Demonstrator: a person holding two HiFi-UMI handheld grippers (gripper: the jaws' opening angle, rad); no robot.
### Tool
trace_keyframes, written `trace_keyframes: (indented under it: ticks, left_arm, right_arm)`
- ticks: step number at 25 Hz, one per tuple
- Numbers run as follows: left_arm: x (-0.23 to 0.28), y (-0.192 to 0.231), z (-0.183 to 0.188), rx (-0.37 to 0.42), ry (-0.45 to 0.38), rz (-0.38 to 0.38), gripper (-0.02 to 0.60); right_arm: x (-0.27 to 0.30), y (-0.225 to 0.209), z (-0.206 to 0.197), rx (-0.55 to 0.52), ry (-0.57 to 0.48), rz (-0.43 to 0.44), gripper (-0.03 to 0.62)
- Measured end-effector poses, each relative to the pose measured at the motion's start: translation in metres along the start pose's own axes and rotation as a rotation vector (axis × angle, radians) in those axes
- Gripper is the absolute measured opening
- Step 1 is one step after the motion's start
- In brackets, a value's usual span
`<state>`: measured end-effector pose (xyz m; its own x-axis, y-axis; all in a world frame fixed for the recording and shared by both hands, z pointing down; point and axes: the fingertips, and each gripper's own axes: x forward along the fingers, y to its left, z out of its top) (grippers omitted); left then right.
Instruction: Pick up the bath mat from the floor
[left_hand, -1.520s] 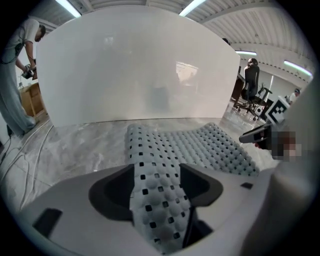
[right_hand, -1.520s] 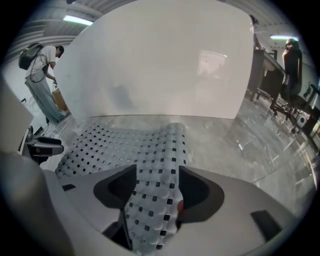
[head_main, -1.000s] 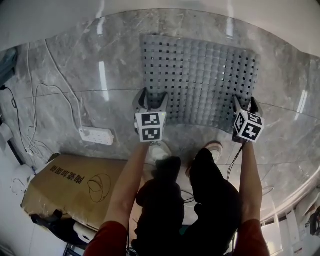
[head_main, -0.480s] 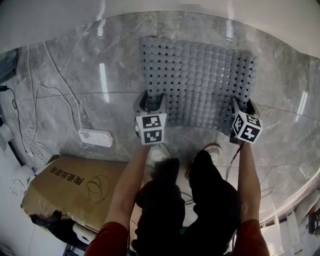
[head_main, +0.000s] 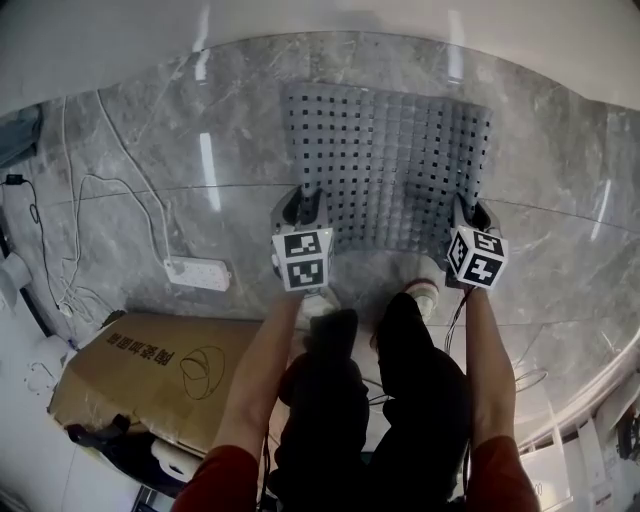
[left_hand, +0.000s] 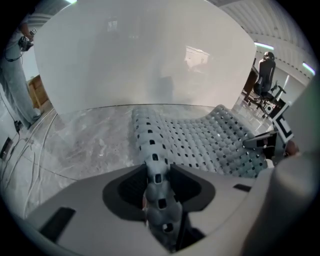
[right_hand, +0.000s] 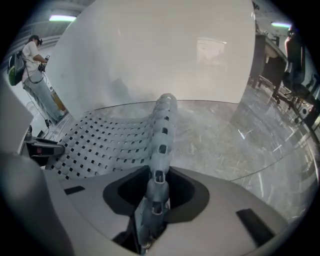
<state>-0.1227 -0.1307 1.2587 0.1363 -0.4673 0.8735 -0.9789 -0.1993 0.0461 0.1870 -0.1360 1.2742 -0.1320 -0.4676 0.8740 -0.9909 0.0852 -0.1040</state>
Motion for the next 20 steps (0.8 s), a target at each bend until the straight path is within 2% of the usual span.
trace_keyframes:
  ticks: [7, 13, 20]
  left_arm:
    - [-0.040, -0.018, 0.022, 0.003, 0.009, -0.011, 0.130]
    - [-0.088, -0.021, 0.049, -0.006, 0.002, -0.012, 0.130]
    - [-0.166, -0.019, 0.094, -0.009, -0.031, -0.004, 0.129]
  right_arm:
    - [-0.044, 0.011, 0.019, -0.024, -0.005, 0.018, 0.064]
    - [-0.096, 0.018, 0.050, -0.052, -0.048, 0.005, 0.058]
    - [-0.170, 0.036, 0.096, -0.060, -0.086, 0.006, 0.058]
